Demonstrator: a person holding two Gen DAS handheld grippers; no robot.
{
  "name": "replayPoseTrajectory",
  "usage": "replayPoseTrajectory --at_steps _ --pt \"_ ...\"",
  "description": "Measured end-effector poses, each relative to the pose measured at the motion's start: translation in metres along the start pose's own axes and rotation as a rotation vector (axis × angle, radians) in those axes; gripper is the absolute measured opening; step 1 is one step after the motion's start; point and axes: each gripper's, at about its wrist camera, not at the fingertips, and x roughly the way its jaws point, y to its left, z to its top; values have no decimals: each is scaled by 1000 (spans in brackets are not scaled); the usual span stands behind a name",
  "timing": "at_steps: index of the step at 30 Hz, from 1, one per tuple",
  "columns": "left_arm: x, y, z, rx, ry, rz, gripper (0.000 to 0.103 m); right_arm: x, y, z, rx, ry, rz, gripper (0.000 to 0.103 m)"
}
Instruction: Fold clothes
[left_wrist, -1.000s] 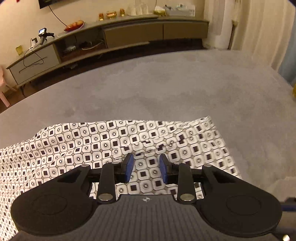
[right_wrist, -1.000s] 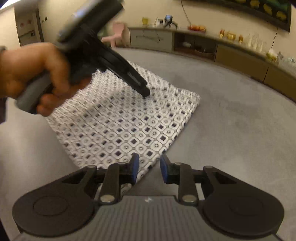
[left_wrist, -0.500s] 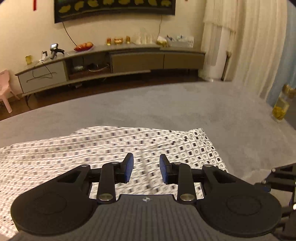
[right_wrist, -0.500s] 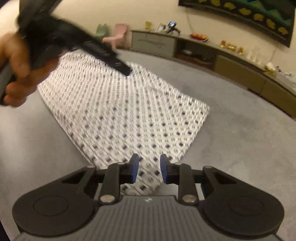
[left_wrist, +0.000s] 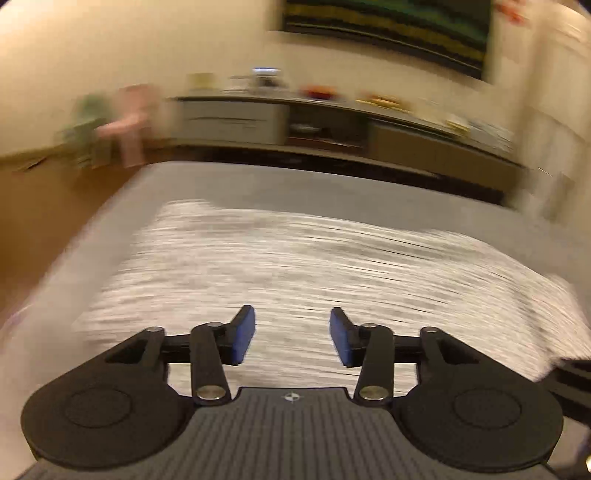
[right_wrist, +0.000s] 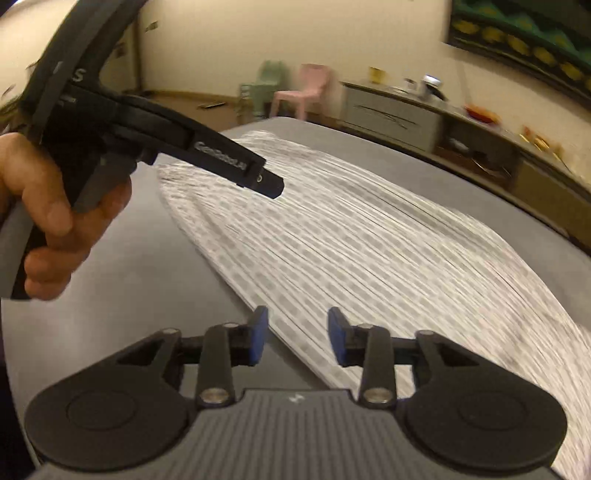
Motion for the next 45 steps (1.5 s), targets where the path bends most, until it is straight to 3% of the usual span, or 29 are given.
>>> replayPoseTrajectory --at_steps 3,6,10,12,13,14,15,16,20,21,22,25,27,30,32,35,39,42,44,45 --pt "3 88 2 -241 -6 57 52 41 44 41 -88 0 13 51" --pt "6 151 -5 -474 -7 28 52 82 82 75 -154 -7 35 64" --pt "21 182 -15 -587 26 -27 52 135 121 103 -237 12 48 66" --pt "30 183 -15 -601 41 -79 55 155 135 108 -275 14 44 62" --pt "33 180 -14 -596 41 -103 58 159 137 111 -278 2 45 59" --pt "36 176 -14 -591 40 -126 60 163 138 113 -277 -5 47 40" --pt "39 173 -13 -586 40 -140 63 166 138 116 -266 3 52 9" --pt "43 170 -13 -582 39 -154 66 167 137 118 -255 5 57 4" --pt "54 154 -14 -568 35 -223 62 149 126 119 -193 -57 103 4" --pt "56 149 -14 -563 32 -244 42 144 123 119 -175 -65 128 4" --pt "59 146 -13 -554 34 -239 14 140 120 119 -161 -70 149 4" --pt "58 137 -8 -517 25 -182 10 132 109 116 -151 -28 201 13" --pt "55 133 -6 -498 15 -148 10 123 93 116 -120 -5 233 40" --pt "48 124 -2 -458 -3 -104 10 105 48 127 19 -67 229 39" --pt "45 116 1 -430 -10 -92 10 109 11 139 158 -76 157 37" --pt "39 105 3 -375 -24 -81 10 146 -27 152 256 22 33 22" --pt "30 92 10 -294 -80 -79 10 189 -45 148 237 160 -80 16" --pt "24 74 13 -199 -118 -93 10 192 -45 147 224 187 -59 19" --pt "23 59 14 -118 -131 -91 10 183 -54 154 318 188 13 20" --pt "22 49 13 -65 -134 -80 10 174 -59 160 379 161 64 34"
